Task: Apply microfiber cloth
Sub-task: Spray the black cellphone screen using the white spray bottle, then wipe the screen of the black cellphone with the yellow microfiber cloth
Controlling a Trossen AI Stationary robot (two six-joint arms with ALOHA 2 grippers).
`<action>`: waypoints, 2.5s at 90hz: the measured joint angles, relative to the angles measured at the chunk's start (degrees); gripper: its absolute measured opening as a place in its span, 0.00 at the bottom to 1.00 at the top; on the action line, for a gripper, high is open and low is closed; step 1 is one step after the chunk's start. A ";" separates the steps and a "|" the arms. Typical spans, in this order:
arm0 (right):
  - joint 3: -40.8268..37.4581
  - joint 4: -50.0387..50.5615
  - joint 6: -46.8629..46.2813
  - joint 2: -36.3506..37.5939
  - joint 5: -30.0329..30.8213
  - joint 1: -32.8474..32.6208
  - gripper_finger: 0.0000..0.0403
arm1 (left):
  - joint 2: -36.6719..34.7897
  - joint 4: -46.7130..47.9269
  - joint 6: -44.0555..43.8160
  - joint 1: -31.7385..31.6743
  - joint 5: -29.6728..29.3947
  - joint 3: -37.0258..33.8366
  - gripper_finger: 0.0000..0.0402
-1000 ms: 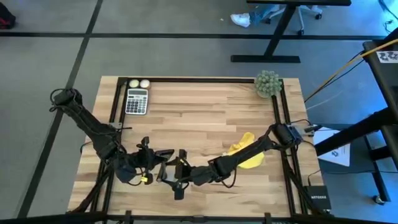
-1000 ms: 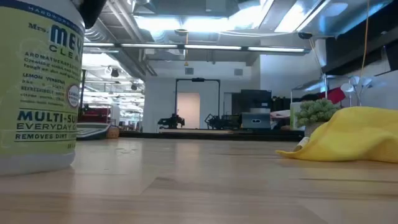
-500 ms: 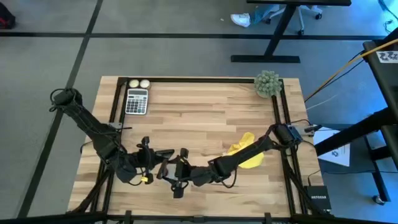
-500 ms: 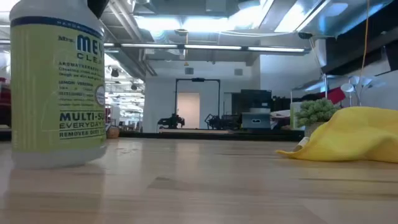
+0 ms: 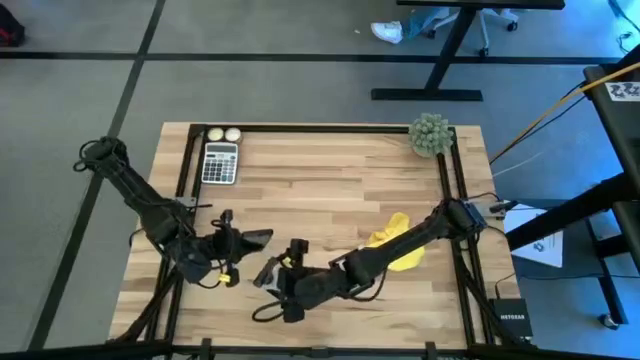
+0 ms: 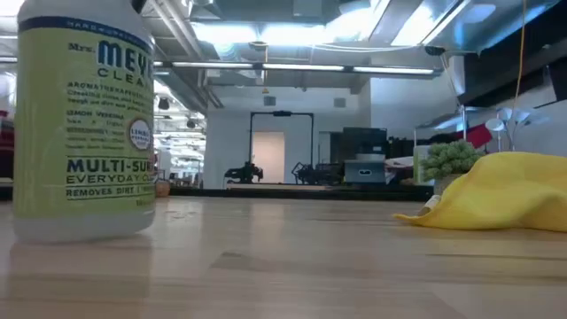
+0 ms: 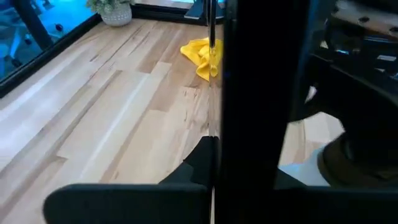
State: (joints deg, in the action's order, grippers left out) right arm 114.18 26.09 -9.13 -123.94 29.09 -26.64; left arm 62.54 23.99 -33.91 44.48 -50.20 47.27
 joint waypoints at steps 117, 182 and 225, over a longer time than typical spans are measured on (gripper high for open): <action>-32.42 53.85 -49.93 15.29 -8.94 -9.51 0.80 | 21.54 -40.25 22.67 -37.39 37.99 6.55 0.02; -74.94 11.31 -69.86 39.51 -2.06 -14.59 0.80 | 42.80 -45.17 16.57 -38.25 37.61 15.54 0.02; -75.61 8.93 -72.85 33.29 -4.12 -11.95 0.09 | 43.83 -50.11 21.26 -40.83 39.15 15.54 0.02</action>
State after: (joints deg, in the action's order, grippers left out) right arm 38.56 35.02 -81.98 -90.65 24.97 -38.59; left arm 106.37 -26.12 -12.66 3.65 -11.06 62.81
